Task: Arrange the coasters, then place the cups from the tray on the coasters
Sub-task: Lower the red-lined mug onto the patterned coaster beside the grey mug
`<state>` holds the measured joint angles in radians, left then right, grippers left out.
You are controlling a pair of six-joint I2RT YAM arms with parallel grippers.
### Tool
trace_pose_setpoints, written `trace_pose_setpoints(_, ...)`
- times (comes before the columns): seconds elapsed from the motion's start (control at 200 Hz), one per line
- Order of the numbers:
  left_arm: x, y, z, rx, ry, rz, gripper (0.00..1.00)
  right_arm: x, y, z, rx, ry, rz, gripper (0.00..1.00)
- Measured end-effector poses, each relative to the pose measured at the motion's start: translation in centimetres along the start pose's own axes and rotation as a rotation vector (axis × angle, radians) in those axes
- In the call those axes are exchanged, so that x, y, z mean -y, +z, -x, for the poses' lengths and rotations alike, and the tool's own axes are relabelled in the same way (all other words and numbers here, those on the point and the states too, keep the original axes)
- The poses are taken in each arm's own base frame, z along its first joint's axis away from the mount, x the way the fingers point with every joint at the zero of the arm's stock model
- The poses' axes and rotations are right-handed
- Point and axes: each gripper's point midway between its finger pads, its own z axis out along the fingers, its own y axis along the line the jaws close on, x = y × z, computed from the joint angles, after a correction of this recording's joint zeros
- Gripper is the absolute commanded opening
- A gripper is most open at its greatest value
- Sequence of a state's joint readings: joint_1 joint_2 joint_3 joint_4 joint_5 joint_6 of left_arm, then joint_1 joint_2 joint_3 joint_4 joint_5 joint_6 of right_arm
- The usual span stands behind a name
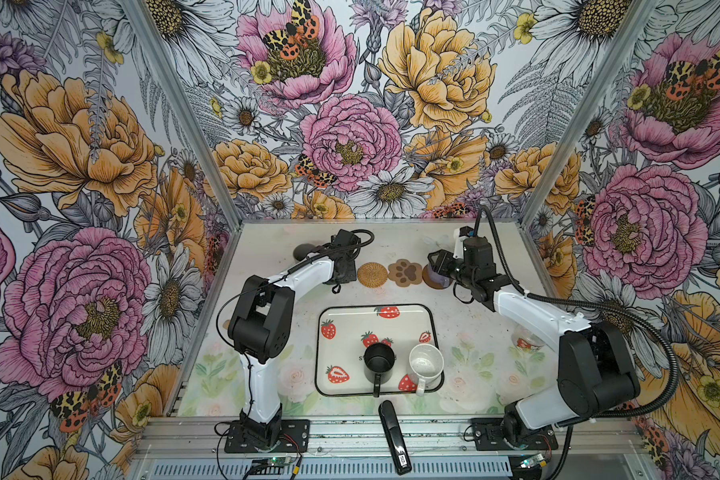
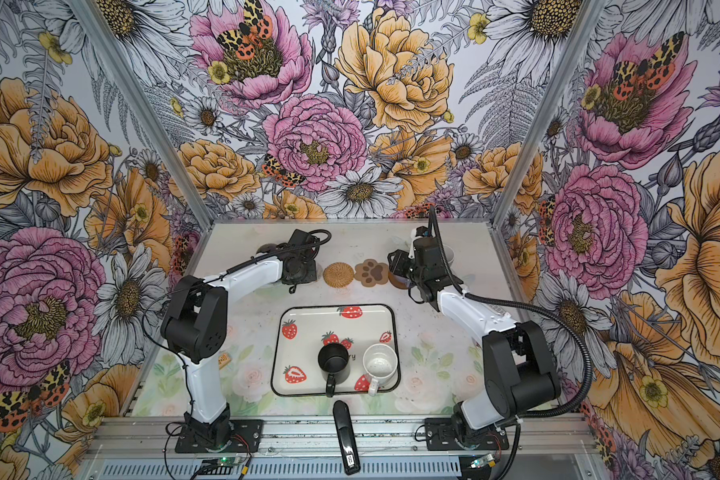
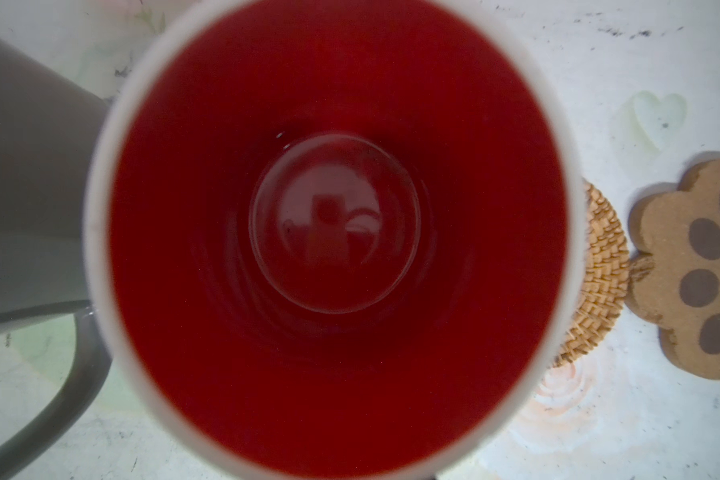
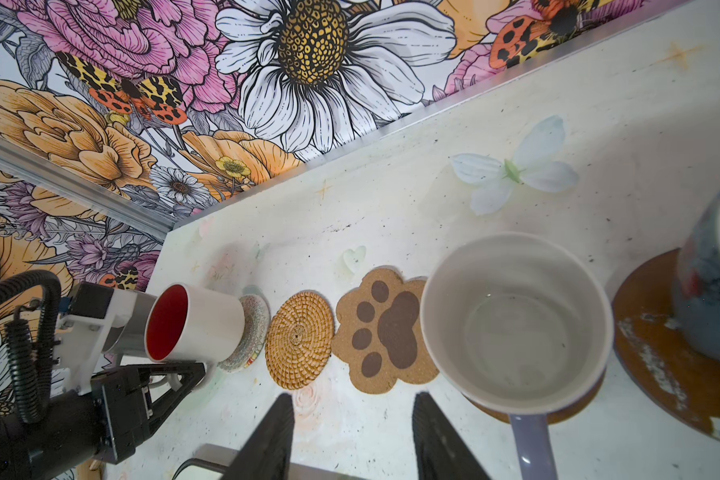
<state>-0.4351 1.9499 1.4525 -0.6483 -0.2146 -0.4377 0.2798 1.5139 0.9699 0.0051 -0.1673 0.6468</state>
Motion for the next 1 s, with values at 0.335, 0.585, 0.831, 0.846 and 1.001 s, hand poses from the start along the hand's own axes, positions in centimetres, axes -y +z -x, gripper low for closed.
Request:
trace_pose_setpoints(0.335,0.25,0.85,-0.7,-0.029,-0.005,-0.011,0.0,-0.12,0.1,0.01,-0.004,0.0,0.005,0.48)
trace_pose_setpoints(0.585,0.29,0.92,-0.76,-0.031,-0.004,-0.012,0.0,-0.18,0.1,0.11,-0.002,0.0,0.007,0.48)
trace_pose_setpoints(0.831,0.09,0.97,-0.68,-0.031,-0.008,-0.01,0.0,-0.19,0.1,0.11,-0.002,0.0,0.007,0.48)
trace_pose_setpoints(0.846,0.09,0.97,-0.68,-0.031,-0.008,-0.01,0.0,-0.19,0.1,0.11,-0.002,0.0,0.007,0.48)
trace_pose_setpoints(1.001,0.09,0.99,-0.69,-0.033,-0.009,-0.011,0.0,-0.19,0.1,0.11,-0.002,0.0,0.007,0.48)
